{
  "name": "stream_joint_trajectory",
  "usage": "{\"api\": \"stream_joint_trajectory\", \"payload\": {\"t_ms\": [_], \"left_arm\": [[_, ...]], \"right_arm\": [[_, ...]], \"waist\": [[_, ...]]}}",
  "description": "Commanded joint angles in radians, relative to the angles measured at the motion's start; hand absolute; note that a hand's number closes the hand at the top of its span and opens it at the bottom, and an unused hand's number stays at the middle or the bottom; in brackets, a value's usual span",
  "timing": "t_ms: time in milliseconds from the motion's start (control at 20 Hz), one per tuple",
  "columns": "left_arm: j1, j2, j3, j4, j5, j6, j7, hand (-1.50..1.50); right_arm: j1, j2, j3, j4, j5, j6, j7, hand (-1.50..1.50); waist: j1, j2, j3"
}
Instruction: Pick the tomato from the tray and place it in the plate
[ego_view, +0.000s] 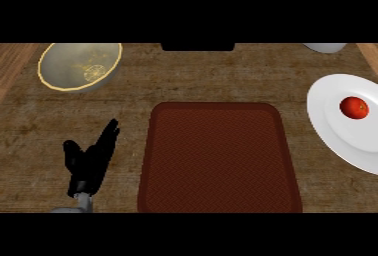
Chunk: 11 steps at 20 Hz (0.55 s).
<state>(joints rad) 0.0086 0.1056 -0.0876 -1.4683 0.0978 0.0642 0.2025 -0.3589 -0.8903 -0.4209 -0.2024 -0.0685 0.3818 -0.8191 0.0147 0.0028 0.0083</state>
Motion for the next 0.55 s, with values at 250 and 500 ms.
{"api": "stream_joint_trajectory", "payload": {"t_ms": [250, 500], "left_arm": [[0.036, 0.016, 0.013, 0.031, 0.016, -0.042, 0.005, 0.0], [-0.019, -0.024, 0.013, 0.079, 0.0, -0.006, 0.003, 0.0]], "right_arm": [[0.117, -0.033, 0.032, -0.006, 0.041, 0.087, -0.152, -1.5], [0.175, -0.022, 0.037, -0.012, 0.047, 0.079, -0.208, -1.5]], "waist": [[-0.002, 0.003, -0.004], [-0.011, 0.003, -0.004]]}}
